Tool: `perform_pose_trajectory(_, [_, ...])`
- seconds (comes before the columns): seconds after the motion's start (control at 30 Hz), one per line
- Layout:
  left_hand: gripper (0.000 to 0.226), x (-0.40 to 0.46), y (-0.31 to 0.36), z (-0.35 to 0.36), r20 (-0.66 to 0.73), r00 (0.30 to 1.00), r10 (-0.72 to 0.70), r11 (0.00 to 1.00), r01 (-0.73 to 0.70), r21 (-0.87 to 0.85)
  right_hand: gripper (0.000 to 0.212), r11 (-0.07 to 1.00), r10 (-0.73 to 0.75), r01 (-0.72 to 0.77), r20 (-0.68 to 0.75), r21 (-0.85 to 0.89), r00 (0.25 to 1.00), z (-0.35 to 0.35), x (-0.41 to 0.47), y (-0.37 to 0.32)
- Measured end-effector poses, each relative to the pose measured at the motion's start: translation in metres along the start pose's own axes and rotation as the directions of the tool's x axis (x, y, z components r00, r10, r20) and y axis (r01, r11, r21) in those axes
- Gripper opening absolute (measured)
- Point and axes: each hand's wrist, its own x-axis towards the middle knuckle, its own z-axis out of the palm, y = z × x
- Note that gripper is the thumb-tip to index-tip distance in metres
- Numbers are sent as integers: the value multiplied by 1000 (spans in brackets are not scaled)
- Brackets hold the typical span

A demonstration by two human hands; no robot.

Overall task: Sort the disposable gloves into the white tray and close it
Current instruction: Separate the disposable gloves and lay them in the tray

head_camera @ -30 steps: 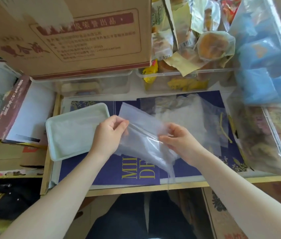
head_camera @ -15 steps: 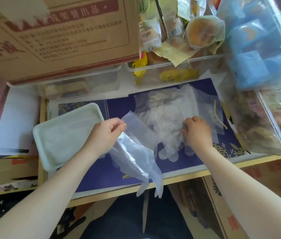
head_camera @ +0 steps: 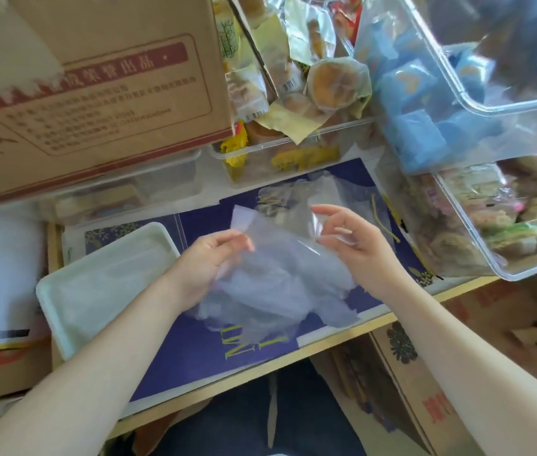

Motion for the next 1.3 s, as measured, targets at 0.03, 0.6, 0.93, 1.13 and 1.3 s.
perform_pose_trajectory(0.03, [16,3,-6,1,3,997,-75,991,75,-112,15,995,52,-53,14,83,999,0,-2,-3])
perform_pose_trajectory(0.6, [26,20,-83,12,308,951,-31,418,-267,868,39,656,751,-752,35,66,659,-15,27,66])
perform_pose_trajectory(0.93, [25,15,-58,1,292,951,-97,551,-193,812,18,723,499,-560,-255,-404,828,29,64,71])
perform_pose_trajectory(1.13, [22,13,-9,-25,-85,993,84,812,-19,583,18,838,384,-495,-397,-230,834,-13,61,47])
perform_pose_trajectory(1.3, [30,22,14,-42,-440,881,175,935,-9,355,27,898,276,-427,-617,-107,737,-42,59,10])
